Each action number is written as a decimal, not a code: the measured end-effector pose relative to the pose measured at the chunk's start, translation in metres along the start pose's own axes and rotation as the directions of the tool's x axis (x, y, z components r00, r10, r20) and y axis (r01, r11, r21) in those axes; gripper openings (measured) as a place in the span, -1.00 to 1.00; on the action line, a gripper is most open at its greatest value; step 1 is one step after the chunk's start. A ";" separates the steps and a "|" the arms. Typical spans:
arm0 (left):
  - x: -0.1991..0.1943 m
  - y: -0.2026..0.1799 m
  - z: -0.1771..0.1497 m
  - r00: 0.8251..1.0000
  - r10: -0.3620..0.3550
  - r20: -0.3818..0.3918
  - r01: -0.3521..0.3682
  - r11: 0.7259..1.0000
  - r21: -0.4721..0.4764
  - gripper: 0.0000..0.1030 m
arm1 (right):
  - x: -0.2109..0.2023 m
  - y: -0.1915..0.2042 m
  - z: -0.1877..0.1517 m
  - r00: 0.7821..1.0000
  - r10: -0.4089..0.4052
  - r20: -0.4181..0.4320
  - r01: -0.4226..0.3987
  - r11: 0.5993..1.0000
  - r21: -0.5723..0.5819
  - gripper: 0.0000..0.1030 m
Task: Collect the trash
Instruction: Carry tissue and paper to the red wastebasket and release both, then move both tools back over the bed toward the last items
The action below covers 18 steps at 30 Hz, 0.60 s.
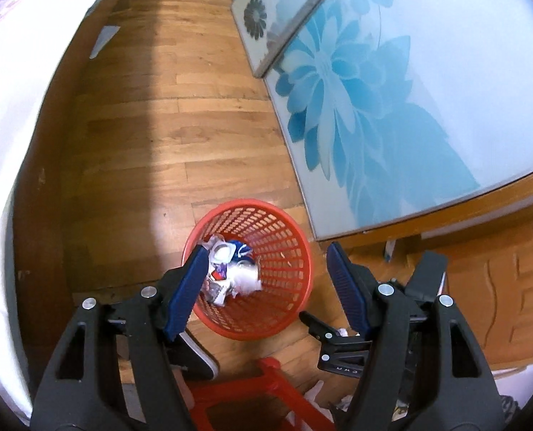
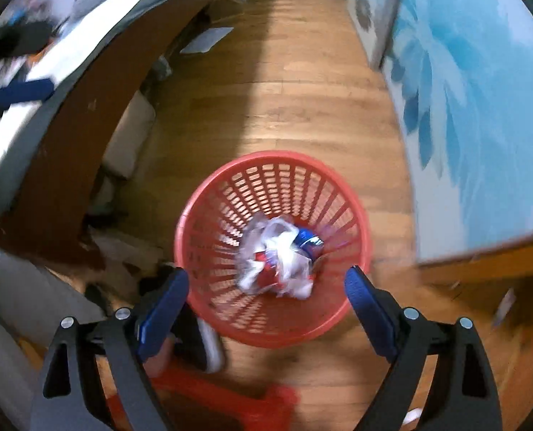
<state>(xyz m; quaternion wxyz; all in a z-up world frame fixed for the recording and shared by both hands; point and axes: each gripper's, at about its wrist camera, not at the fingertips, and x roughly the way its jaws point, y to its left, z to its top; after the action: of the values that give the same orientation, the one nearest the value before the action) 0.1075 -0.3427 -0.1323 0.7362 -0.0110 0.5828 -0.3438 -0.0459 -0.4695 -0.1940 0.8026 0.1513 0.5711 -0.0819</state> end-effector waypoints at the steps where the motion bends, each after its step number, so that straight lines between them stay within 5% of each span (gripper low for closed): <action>1: -0.005 0.001 0.000 1.000 0.000 0.019 0.000 1.000 -0.001 0.33 | -0.002 0.000 0.002 1.000 0.016 0.004 -0.016 1.000 0.013 0.69; 5: -0.040 0.007 0.005 0.992 0.023 0.123 -0.024 1.000 0.007 0.33 | -0.011 0.011 0.009 0.997 0.063 0.035 -0.063 0.998 0.015 0.67; 8: -0.092 0.024 0.014 0.967 0.050 0.250 -0.052 0.999 0.003 0.33 | -0.022 0.033 0.027 0.993 0.089 0.078 -0.088 0.996 -0.024 0.61; 12: -0.170 0.069 0.018 0.898 0.163 0.408 -0.173 0.985 -0.012 0.39 | -0.040 0.086 0.070 0.978 0.158 0.134 -0.142 0.982 -0.123 0.57; 15: -0.229 0.129 0.007 0.821 0.265 0.506 -0.249 0.963 -0.101 0.48 | -0.053 0.141 0.110 0.961 0.225 0.164 -0.187 0.958 -0.217 0.52; 17: -0.255 0.173 -0.004 0.785 0.315 0.533 -0.256 0.949 -0.185 0.49 | -0.058 0.182 0.139 0.946 0.270 0.177 -0.216 0.936 -0.277 0.48; 18: -0.264 0.197 -0.008 0.782 0.341 0.522 -0.251 0.938 -0.238 0.49 | -0.059 0.205 0.156 0.939 0.293 0.181 -0.227 0.922 -0.313 0.44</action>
<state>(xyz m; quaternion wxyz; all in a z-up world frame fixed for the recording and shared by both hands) 0.1750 -0.0523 0.0076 0.9151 -0.0759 0.3627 -0.1590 0.1357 -0.3310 -0.0605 0.8791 0.0980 0.4571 0.0932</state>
